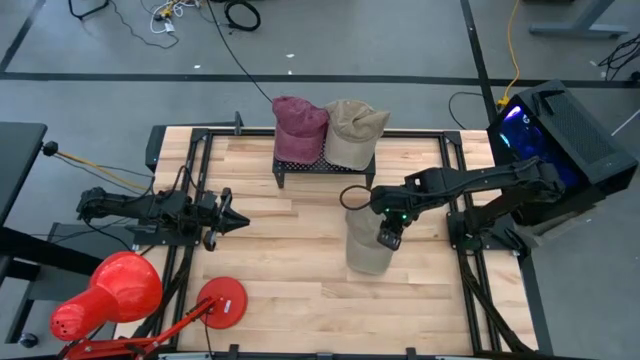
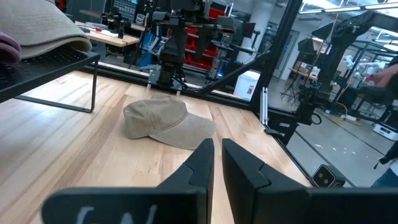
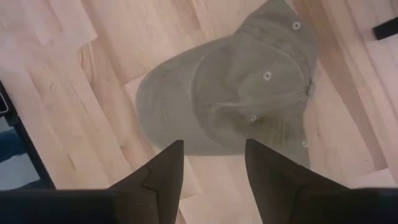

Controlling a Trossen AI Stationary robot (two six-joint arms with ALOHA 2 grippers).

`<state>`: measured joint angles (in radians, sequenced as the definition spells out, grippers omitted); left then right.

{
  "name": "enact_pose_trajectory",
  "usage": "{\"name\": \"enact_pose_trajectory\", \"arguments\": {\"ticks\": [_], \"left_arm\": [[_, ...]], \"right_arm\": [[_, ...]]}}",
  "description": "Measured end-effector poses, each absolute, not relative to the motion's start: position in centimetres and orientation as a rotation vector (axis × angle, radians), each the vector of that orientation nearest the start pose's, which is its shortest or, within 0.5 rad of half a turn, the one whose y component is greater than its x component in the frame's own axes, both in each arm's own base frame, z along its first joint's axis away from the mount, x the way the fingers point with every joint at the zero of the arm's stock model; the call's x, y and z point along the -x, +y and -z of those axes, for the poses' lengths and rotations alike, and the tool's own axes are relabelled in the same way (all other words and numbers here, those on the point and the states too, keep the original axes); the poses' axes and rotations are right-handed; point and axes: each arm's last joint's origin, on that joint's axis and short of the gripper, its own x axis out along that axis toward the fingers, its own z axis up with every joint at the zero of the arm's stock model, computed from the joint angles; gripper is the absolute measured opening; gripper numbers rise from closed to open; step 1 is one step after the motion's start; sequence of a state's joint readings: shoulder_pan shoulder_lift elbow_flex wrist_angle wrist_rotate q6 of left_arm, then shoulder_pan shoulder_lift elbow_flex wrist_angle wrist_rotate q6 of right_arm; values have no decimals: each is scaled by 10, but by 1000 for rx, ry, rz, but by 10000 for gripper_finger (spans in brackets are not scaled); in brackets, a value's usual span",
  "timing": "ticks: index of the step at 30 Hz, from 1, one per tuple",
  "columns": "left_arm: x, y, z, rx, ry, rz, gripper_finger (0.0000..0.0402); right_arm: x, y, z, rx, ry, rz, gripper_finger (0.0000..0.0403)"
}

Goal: Pick & Place hat
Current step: Stack the brown cap on top of the brown cap on the shelf

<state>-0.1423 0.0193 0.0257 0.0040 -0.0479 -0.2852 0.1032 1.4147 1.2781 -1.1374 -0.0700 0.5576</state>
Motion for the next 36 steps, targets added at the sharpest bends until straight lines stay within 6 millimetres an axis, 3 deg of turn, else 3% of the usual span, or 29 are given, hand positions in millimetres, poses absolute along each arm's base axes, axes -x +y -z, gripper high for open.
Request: {"name": "enact_pose_trajectory", "arguments": {"ticks": [10,20,36], "left_arm": [[-97,-12,-171,286,3,95,39],[-97,-12,-171,286,3,95,39],[-97,-12,-171,286,3,95,39]], "right_arm": [[-259,29,-299,-468,1258,188,171],[-272,31,-305,-415,1120,81,171],[-274,32,-305,-312,1099,20,171]]}}
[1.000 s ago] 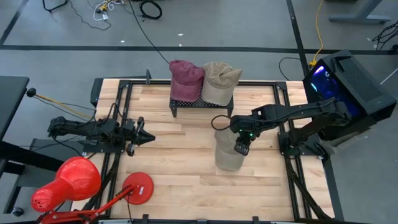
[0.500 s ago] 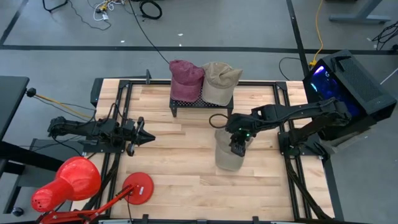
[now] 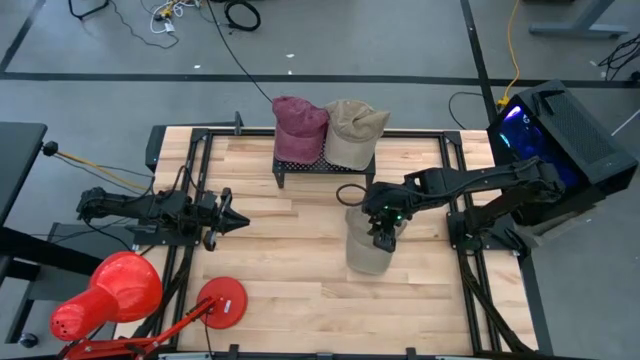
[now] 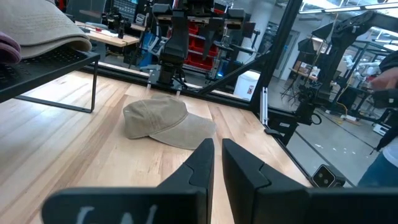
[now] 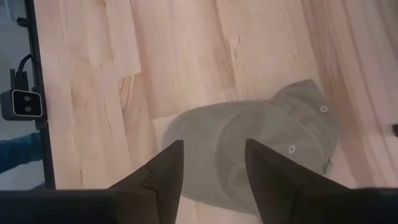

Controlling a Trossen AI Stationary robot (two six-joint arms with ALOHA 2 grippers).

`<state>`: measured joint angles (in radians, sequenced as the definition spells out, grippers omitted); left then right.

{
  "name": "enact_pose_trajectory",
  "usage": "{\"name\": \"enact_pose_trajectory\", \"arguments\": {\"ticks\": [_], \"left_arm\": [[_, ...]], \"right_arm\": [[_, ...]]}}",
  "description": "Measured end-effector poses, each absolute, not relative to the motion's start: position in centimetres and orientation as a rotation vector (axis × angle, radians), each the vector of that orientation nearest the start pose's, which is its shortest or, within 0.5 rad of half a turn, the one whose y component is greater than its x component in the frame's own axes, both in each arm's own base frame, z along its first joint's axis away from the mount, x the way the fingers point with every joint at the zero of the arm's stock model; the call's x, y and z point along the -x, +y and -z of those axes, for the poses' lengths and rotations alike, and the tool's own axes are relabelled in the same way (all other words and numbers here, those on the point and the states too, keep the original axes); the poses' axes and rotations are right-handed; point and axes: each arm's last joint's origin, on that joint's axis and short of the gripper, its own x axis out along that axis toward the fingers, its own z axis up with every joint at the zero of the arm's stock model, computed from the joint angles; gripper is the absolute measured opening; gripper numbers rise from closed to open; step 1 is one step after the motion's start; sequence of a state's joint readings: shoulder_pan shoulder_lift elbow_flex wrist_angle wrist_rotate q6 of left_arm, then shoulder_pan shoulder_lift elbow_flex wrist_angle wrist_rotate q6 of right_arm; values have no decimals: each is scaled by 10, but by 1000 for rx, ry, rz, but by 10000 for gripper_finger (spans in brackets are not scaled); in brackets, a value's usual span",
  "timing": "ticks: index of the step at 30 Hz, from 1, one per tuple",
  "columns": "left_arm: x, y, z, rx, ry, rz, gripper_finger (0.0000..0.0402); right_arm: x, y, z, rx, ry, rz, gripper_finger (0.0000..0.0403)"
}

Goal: Pick & Place hat
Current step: Stack the brown cap on top of the brown cap on the shelf

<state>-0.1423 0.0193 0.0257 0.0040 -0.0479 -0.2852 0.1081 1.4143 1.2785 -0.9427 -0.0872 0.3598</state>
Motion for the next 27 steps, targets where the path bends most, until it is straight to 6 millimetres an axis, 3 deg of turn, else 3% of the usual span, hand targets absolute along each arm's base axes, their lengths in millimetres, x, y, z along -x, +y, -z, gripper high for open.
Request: {"name": "enact_pose_trajectory", "arguments": {"ticks": [27], "left_arm": [[-97,-12,-171,286,3,95,39]], "right_arm": [[-276,33,-307,-312,1067,12,171]]}}
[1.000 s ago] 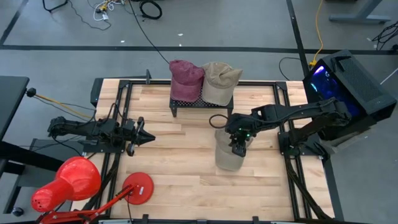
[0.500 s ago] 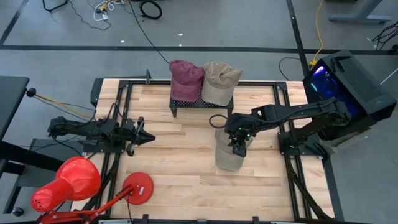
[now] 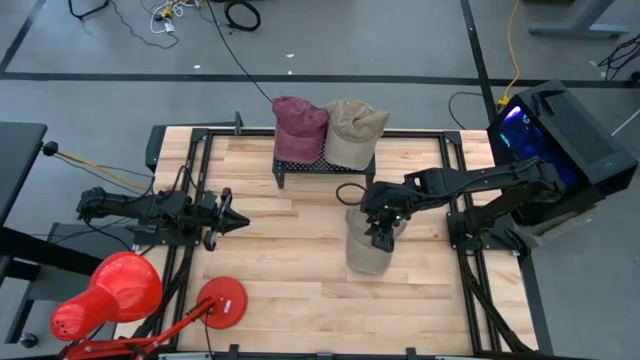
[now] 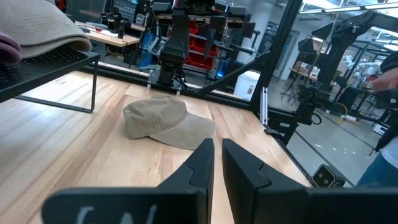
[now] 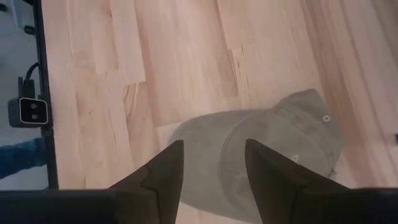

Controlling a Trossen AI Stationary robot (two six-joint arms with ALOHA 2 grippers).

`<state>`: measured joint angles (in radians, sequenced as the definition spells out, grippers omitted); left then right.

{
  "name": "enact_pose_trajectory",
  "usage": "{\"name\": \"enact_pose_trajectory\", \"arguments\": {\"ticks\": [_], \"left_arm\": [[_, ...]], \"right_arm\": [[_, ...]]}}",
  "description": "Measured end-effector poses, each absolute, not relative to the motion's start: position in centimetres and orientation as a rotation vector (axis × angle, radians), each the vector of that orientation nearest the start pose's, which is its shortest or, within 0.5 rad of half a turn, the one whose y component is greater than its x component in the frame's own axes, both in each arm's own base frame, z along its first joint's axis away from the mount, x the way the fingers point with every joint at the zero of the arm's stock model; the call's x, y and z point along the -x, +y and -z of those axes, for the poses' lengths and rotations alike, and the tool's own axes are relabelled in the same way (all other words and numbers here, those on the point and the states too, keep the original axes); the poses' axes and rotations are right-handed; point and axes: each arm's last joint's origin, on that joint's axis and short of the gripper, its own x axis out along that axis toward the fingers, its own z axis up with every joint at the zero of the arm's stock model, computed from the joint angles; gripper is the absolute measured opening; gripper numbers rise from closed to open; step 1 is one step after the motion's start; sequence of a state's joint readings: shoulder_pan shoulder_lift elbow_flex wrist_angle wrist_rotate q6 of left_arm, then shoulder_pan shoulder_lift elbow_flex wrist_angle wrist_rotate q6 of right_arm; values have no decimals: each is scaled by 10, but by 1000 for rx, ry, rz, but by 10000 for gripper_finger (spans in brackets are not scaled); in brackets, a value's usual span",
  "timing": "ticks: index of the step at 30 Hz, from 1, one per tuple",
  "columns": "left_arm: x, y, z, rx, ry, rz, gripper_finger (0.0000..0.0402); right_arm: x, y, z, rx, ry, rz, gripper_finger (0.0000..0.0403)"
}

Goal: Pick & Place hat
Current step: Stack the brown cap on top of the brown cap on the shelf

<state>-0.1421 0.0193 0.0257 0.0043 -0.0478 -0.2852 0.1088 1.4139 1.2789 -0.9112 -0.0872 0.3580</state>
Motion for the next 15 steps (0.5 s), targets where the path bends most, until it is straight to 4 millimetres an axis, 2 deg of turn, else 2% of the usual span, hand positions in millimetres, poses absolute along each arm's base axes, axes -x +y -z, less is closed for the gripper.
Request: {"name": "enact_pose_trajectory", "arguments": {"ticks": [7,15], "left_arm": [[-97,-12,-171,286,3,95,39],[-97,-12,-171,286,3,95,39]], "right_arm": [[-276,36,-307,-388,1056,120,171],[-276,36,-307,-551,1041,239,171]]}}
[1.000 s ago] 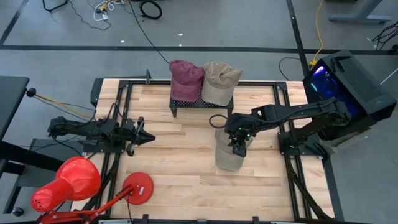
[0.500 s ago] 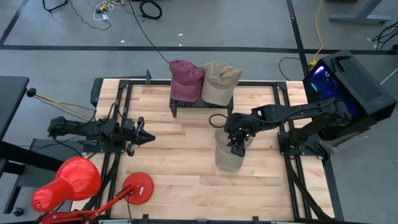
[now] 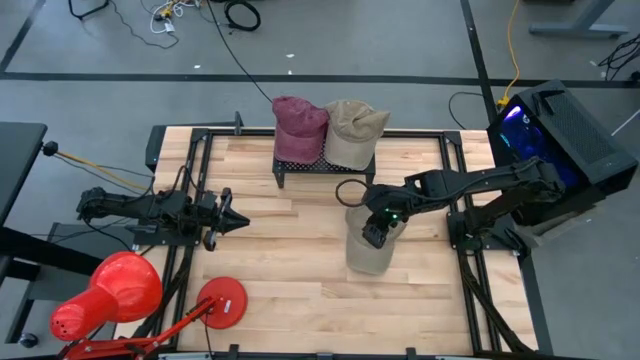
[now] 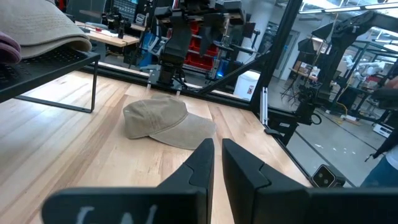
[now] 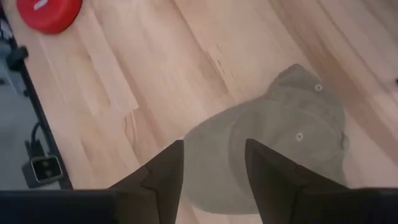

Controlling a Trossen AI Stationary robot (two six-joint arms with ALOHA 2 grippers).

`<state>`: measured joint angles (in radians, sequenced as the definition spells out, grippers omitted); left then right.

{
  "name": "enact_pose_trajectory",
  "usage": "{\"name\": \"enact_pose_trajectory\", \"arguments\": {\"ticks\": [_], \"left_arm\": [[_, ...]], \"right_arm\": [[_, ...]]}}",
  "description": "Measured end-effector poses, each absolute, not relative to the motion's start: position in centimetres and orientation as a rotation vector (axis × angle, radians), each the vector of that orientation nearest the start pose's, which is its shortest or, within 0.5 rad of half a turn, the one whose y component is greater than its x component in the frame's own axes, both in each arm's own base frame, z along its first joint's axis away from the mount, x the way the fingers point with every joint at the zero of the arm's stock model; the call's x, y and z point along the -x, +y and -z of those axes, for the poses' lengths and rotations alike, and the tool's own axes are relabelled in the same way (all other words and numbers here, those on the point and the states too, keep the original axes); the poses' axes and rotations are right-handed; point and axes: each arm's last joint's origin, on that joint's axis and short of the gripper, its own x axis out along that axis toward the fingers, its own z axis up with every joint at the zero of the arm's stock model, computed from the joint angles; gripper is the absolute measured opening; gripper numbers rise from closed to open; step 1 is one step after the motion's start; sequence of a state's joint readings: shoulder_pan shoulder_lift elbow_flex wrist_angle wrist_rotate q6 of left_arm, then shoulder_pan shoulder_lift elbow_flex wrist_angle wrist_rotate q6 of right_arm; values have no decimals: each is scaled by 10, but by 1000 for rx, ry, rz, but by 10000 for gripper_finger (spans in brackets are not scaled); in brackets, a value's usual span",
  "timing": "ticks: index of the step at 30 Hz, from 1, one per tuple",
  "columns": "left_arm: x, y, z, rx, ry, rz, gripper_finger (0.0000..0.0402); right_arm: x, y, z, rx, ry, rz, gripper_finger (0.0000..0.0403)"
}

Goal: Pick & Place hat
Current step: Stack the brown cap on top of the brown cap on the shelf

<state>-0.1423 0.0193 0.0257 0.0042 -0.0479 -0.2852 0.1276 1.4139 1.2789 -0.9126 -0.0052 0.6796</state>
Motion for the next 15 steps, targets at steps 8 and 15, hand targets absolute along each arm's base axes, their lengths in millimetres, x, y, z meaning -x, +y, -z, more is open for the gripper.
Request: {"name": "enact_pose_trajectory", "arguments": {"ticks": [8,15], "left_arm": [[-97,-12,-171,286,3,96,39],[-97,-12,-171,286,3,96,39]], "right_arm": [[-271,35,-304,-700,1080,361,171],[-263,33,-301,-799,1121,520,171]]}}
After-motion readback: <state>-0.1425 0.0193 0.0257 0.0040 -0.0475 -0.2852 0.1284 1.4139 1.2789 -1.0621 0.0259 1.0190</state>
